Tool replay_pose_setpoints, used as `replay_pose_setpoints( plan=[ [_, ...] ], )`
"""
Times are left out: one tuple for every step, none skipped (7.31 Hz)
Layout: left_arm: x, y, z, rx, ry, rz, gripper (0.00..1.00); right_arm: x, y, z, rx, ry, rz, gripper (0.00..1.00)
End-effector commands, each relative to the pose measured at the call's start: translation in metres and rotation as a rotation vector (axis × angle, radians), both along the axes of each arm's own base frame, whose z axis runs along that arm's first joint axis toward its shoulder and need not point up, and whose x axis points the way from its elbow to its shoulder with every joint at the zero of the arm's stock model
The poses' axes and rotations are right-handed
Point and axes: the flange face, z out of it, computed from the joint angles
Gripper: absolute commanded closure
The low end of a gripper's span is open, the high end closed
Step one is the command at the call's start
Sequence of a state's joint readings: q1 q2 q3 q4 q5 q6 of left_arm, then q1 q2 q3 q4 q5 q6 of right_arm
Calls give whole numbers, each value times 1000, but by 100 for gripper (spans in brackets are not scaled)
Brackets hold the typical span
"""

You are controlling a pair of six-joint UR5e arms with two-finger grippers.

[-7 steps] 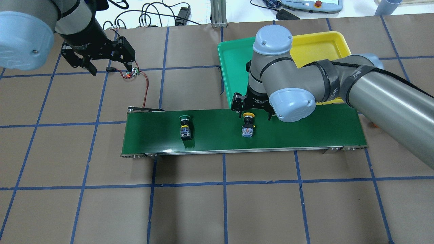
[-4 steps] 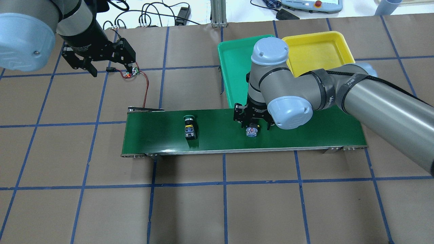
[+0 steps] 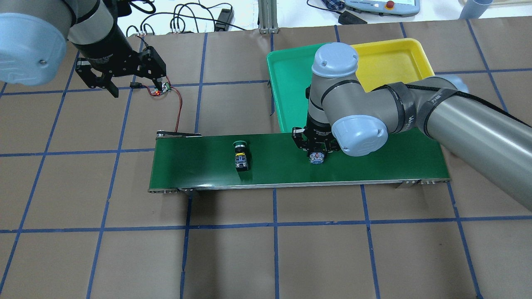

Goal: Sort buttons by color to trays
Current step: 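Lift the yellow-capped button into the yellow tray and release it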

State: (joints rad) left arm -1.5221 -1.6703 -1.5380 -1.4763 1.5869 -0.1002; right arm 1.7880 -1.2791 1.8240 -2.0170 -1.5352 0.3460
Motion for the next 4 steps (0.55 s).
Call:
replay_pose_setpoints(
  plan=[
    [0,0,3,9,4,3,0,-16,-29,45,-119,45,-18,100],
    [1,-1,0,17,-1,2,0,-48,-57,61,-160,57,-6,100],
    [1,-5,-5,25,-3,3,0,-100,-83,62,-167,58,34,100],
    [2,-6,-9,34,-4,3,0,-145,-102,56,-179,59,66,100]
  ],
)
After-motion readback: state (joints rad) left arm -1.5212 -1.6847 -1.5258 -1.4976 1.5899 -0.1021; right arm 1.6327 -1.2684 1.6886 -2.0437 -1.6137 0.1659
